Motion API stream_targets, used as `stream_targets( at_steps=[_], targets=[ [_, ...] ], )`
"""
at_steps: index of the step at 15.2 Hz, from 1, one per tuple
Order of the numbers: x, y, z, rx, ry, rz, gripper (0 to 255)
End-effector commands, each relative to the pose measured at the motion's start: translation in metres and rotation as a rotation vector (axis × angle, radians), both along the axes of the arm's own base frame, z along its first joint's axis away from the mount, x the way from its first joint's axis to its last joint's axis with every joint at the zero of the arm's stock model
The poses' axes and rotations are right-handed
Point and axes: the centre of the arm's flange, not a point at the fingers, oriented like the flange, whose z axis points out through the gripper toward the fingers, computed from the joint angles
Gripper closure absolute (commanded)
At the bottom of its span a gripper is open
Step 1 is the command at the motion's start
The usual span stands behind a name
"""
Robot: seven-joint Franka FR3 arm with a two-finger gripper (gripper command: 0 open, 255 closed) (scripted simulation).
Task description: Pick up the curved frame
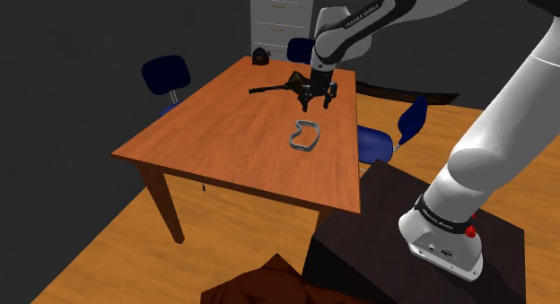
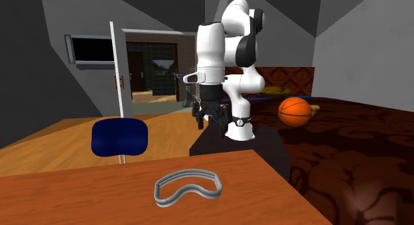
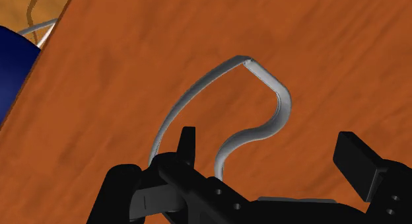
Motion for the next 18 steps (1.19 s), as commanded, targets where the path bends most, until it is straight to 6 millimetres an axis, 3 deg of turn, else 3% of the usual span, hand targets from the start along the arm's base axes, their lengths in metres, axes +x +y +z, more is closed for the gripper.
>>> stream_targets(
  at_steps=[1, 12, 18],
  targets=[
    [0.015, -0.007, -0.022, 0.01, -0.003, -0.042, 0],
    [0.085, -0.067, -0.137, 0.068, -0.013, -0.264, 0],
    [0.089, -0.071, -0.171, 0.071, -0.014, -0.278, 0]
  ],
)
